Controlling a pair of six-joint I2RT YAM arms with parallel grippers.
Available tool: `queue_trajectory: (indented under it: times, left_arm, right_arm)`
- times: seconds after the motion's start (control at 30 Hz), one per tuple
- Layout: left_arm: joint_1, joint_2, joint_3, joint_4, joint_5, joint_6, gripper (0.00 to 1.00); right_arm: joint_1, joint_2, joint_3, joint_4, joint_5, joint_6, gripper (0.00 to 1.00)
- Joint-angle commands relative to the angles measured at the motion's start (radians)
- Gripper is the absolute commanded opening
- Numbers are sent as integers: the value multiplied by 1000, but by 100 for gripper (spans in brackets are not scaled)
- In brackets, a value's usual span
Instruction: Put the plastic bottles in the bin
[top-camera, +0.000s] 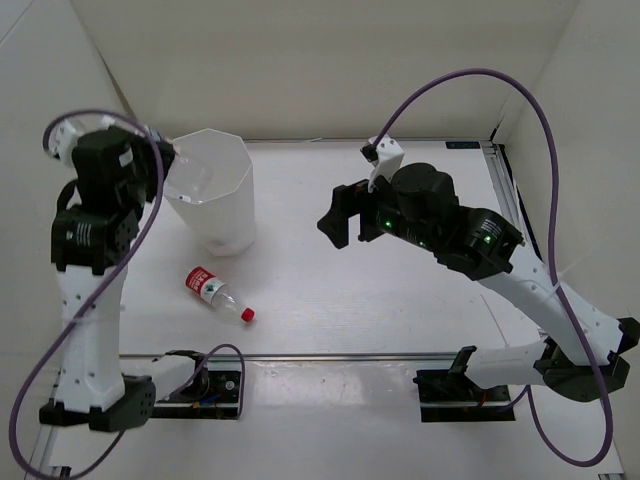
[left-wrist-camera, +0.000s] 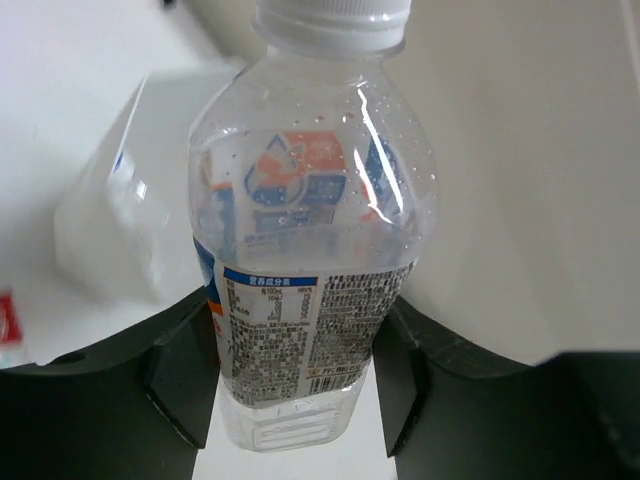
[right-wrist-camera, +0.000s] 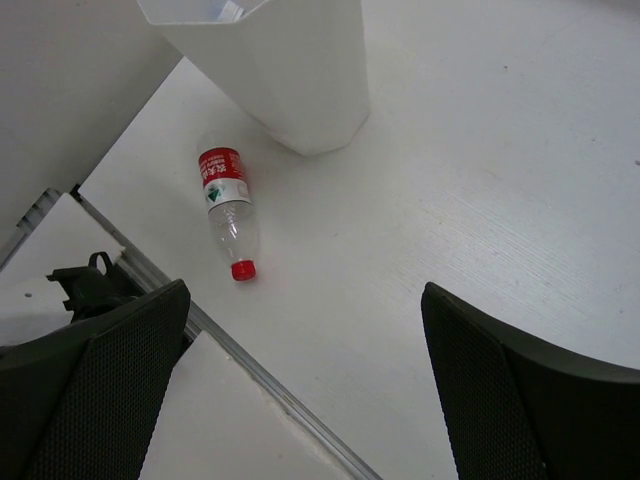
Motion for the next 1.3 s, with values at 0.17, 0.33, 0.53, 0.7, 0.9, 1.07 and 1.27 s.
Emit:
queue_trajectory:
  times: [0.17,0.33,0.53,0.7,0.9,1.07,1.27]
  left_arm:
    - [-46,314,192,237,-271,413,98]
    - [-87,312,165,180,-441,410,100]
    - [-107,-12,-81,279,-396,389,100]
    - [-107,-453,-543,257,-201,130,100]
    - [-107,-601,-811,33,-57,-120,100]
    - [-107,-575,-935,110,-55,-160,100]
    - [-107,-469,-1096,206,57,-300,100]
  right_arm:
    - [2,-41,-2,-5,-22,68,100]
    - [2,-110,-29,-43,32,89,100]
    - [2,-207,-127,-55,64,134,100]
    - [2,-225,-147,-46,64,157,100]
    - [2,-146,-93,-57,29,157,100]
    - [2,-80,-32,-66,-22,157,100]
    - [2,-55,13,-111,-54,175,100]
